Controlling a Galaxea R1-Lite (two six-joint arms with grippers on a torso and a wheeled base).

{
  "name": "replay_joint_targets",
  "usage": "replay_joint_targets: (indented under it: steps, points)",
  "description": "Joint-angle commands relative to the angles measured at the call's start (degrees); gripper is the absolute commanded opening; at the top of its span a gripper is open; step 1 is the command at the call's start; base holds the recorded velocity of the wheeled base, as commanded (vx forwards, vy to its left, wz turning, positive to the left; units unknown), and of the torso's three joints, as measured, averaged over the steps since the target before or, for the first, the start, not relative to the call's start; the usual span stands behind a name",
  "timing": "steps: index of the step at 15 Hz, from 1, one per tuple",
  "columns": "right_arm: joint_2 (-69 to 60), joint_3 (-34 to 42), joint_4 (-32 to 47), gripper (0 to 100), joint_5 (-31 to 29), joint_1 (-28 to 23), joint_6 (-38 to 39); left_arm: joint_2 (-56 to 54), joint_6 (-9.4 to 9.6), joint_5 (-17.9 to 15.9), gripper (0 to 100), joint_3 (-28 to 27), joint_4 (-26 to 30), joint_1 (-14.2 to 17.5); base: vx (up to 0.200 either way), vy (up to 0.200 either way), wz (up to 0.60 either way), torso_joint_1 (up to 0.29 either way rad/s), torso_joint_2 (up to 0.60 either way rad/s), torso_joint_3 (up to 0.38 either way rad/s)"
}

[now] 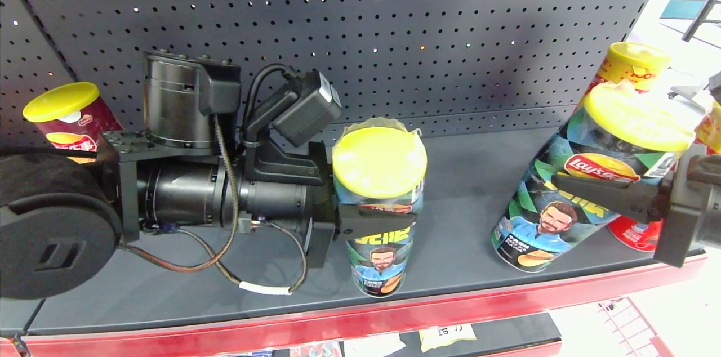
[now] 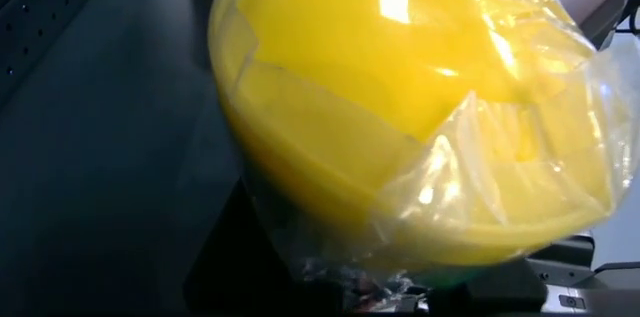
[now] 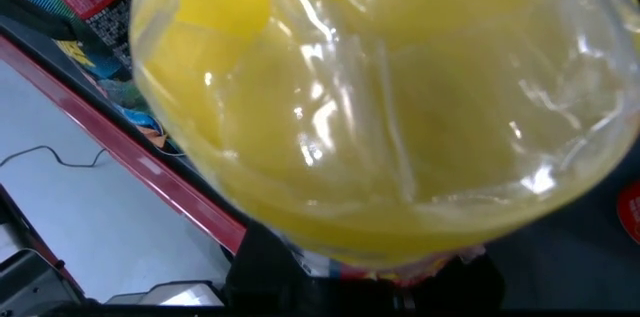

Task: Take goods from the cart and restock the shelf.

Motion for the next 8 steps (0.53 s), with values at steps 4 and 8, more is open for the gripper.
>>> replay_joint_targets:
  steps: [4,8]
  points:
    - [1.34,-1.09,-0.12,0,0.12,0.19,-0.10,0.14,0.04,0.09,100,0.27,-0.12,0.00,0.000,0.000,0.00,0.000,0.00,0.000]
    - [7.93,-8.74,-0.12,0,1.62,0.28,-0.19,-3.82,0.04,1.58,100,5.28,-0.21,0.44,0.000,0.000,0.00,0.000,0.00,0.000]
